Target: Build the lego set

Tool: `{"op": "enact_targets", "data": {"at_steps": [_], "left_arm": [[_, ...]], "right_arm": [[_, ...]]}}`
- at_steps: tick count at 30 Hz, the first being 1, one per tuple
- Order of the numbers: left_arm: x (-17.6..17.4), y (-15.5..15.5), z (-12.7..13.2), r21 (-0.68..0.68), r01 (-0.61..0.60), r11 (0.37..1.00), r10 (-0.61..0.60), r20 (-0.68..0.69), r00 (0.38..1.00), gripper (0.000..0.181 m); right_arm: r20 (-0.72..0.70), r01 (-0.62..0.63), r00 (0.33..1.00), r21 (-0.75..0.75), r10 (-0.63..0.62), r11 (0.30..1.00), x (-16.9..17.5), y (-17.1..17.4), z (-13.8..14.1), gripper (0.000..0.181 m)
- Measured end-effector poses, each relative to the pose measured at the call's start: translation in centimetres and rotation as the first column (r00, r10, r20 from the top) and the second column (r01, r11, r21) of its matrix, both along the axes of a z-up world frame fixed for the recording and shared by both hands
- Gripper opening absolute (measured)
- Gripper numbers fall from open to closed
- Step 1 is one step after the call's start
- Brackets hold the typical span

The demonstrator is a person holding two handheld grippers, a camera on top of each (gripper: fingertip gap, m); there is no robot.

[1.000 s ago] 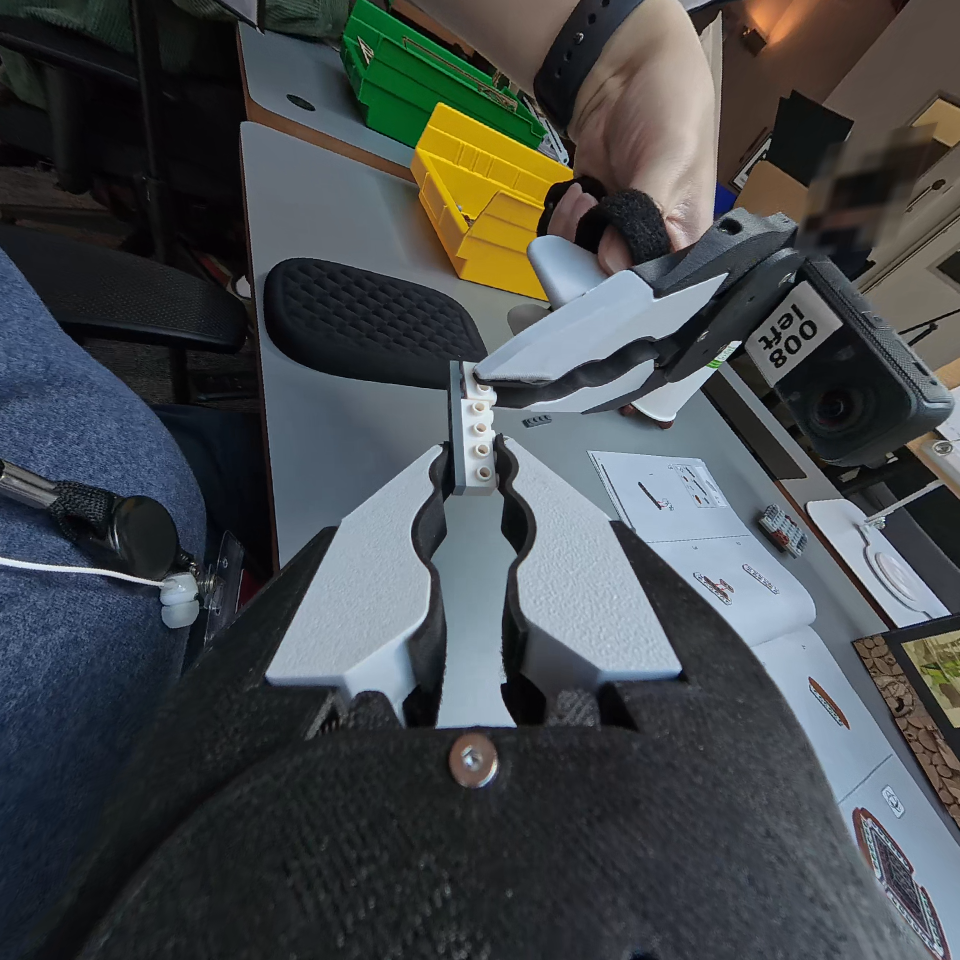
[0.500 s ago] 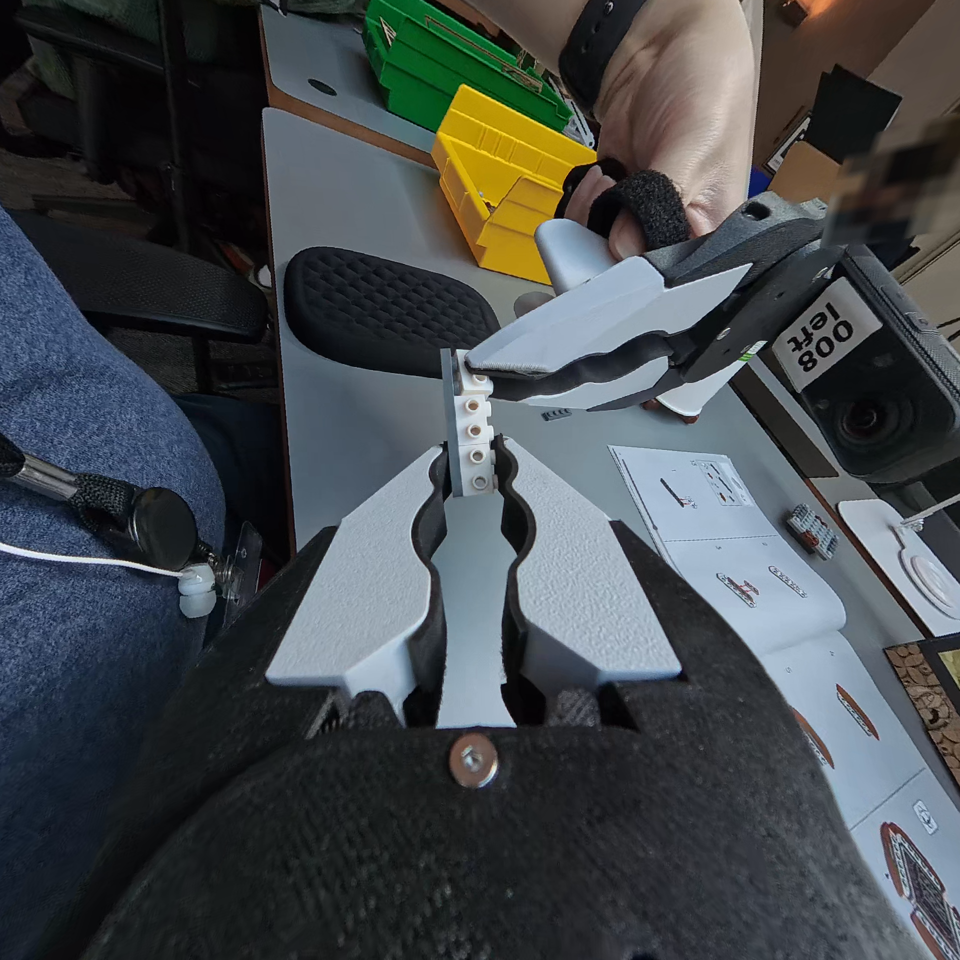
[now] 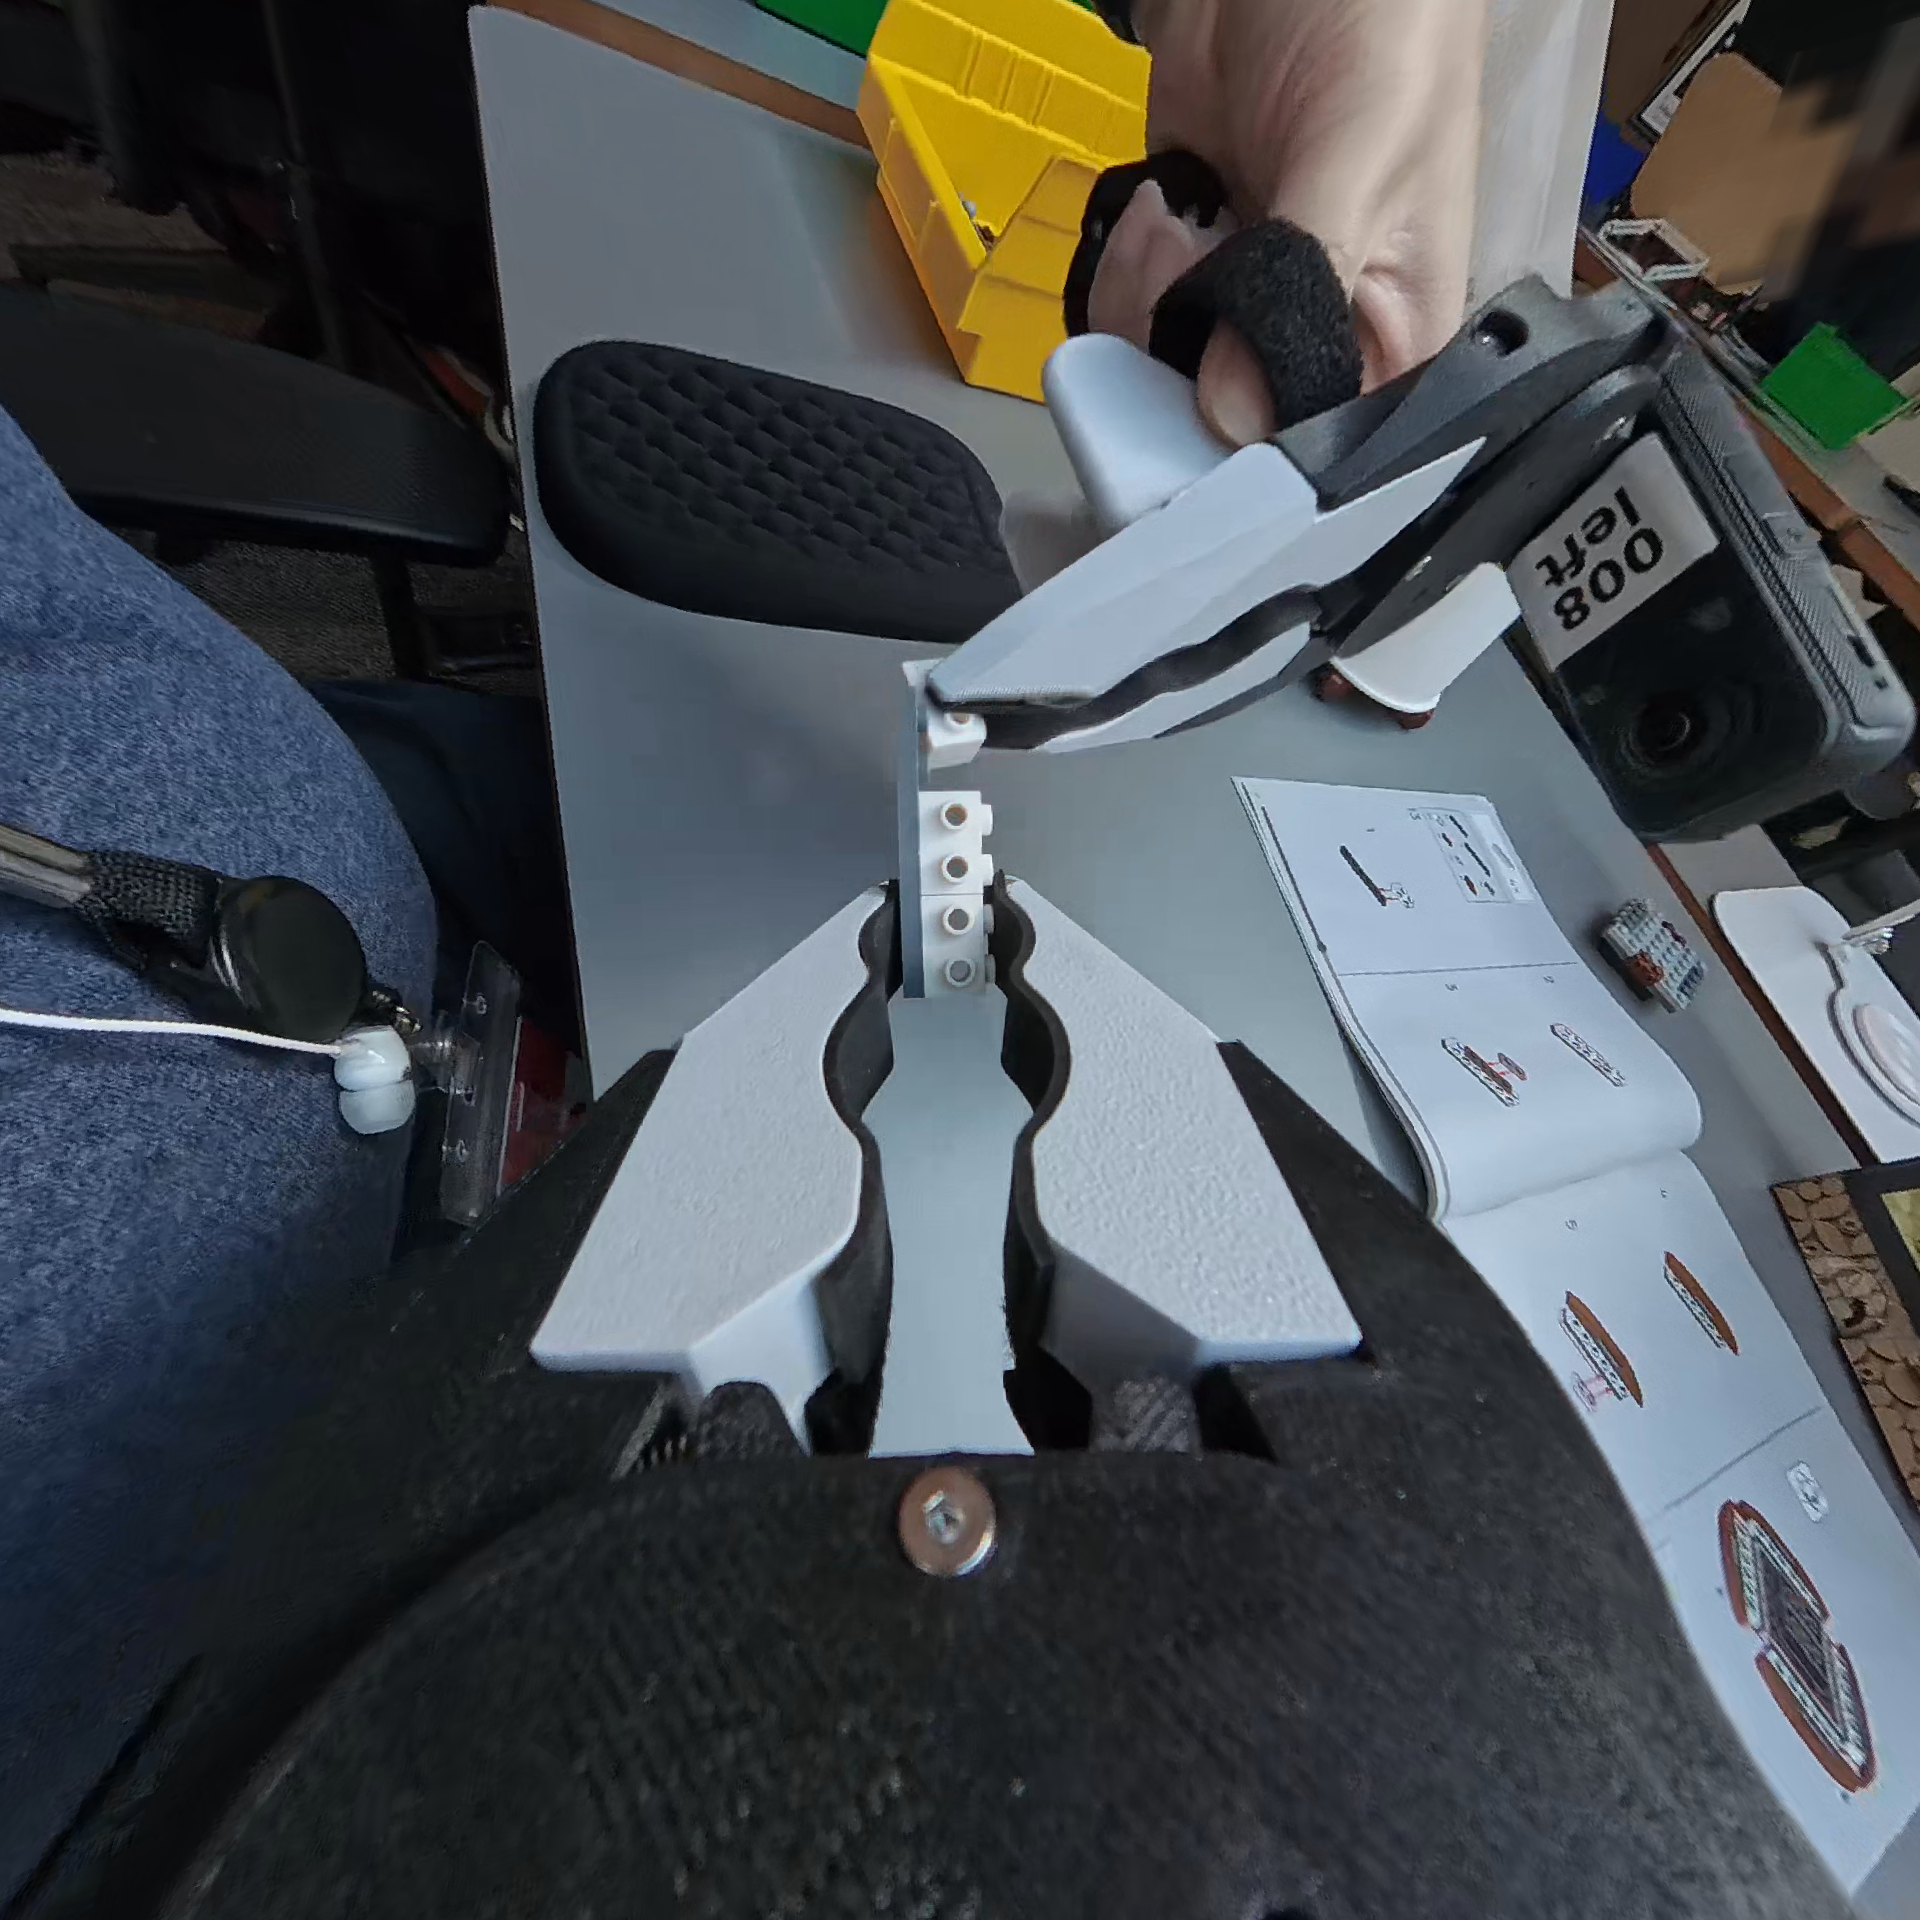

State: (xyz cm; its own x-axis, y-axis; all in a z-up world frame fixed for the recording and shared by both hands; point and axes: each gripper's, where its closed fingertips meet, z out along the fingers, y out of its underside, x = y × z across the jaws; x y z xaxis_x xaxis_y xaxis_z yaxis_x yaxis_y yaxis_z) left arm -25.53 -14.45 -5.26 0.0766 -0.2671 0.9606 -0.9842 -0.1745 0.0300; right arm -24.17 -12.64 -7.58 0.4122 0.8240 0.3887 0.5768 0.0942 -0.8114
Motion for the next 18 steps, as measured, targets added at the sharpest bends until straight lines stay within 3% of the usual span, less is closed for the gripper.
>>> {"op": "enact_targets", "data": {"at_steps": [8,11,15,18], "left_arm": [[0.2,1.6,0.3,0.103,-0.176,0.979,0.152,0.205,0.967,0.009],[0.5,1.4,1.4,0.100,-0.266,0.959,0.218,0.341,0.914,0.009],[0.7,2.3,-0.4,0.391,-0.387,0.835,0.154,0.509,0.847,0.009],[0.7,2.2,-0.8,0.501,-0.450,0.739,0.122,0.558,0.821,0.009]], "right_arm": [[0.161,0.119,0.977,0.134,-0.140,0.984,1.5,1.6,-0.9,0.014],[0.203,0.137,0.964,0.165,-0.170,0.977,1.9,1.8,-1.1,0.014],[0.244,0.167,0.944,0.219,-0.220,0.961,2.4,2.2,-0.8,0.014],[0.289,0.160,0.927,0.268,-0.238,0.950,2.3,2.2,-0.5,0.014]]}}
